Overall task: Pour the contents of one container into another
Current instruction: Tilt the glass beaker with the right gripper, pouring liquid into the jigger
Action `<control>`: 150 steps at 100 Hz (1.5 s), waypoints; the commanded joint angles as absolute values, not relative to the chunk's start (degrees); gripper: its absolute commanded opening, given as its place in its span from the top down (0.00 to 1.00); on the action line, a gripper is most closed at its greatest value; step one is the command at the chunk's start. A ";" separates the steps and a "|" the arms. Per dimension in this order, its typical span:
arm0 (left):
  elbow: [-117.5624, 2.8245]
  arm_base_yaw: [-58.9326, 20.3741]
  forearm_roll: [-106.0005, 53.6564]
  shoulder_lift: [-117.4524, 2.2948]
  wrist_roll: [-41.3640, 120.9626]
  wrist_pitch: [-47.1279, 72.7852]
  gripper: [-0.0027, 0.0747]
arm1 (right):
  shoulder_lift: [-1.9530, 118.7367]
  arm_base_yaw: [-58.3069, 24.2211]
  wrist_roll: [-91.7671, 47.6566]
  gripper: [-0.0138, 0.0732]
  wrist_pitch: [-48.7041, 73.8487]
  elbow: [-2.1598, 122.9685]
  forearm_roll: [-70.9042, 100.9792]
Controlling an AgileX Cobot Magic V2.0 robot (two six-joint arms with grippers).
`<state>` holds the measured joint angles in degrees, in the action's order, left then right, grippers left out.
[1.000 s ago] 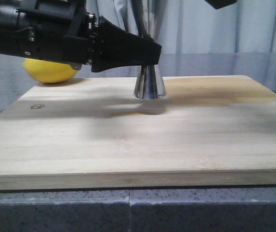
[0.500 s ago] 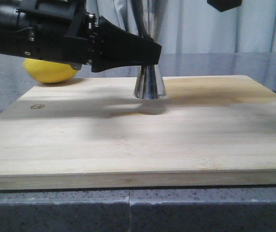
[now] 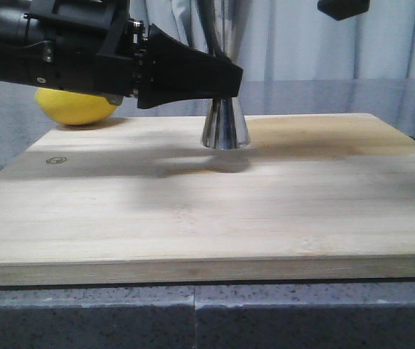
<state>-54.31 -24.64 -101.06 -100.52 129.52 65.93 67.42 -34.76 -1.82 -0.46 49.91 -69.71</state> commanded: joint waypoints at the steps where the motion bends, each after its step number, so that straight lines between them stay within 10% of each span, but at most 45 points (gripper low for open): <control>1: -55.99 -25.27 -104.47 -98.21 129.04 72.67 0.96 | 65.71 -34.82 -1.89 0.62 -1.97 52.07 -71.22; 150: -55.99 -25.27 -104.47 -98.21 129.04 72.67 0.96 | 65.71 -34.82 -1.89 0.62 0.00 52.07 -83.32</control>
